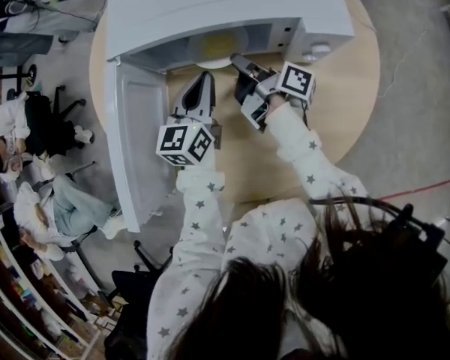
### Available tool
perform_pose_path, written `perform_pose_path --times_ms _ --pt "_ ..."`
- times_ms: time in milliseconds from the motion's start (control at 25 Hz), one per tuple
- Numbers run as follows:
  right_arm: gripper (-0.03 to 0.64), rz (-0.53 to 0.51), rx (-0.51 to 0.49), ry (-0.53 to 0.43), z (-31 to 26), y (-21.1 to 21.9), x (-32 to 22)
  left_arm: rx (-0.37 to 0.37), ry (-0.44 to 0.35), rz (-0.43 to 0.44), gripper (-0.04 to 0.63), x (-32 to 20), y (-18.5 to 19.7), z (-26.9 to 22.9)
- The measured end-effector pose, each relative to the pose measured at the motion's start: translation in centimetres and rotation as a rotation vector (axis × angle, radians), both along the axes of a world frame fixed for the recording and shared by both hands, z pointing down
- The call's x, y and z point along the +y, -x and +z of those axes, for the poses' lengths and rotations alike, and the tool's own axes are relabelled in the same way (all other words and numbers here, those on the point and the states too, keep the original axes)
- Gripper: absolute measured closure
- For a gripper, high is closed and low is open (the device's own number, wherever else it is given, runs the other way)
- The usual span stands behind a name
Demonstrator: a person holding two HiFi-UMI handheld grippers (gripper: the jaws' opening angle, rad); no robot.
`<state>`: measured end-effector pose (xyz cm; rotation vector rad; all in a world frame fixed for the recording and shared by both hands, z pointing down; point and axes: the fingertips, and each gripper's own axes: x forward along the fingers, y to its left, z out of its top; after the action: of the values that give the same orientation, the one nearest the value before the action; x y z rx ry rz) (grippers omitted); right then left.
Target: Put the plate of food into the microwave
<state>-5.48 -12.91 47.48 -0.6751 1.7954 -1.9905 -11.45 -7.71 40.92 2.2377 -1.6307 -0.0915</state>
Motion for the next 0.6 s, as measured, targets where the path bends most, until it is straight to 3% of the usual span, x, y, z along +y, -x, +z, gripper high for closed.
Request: perform_pose_path --times_ms 600 --pt "0.597 0.037 0.081 -0.013 1.5 3.8 -5.1 0.020 0.031 0.053 0.594 -5.9 2.8 2.1"
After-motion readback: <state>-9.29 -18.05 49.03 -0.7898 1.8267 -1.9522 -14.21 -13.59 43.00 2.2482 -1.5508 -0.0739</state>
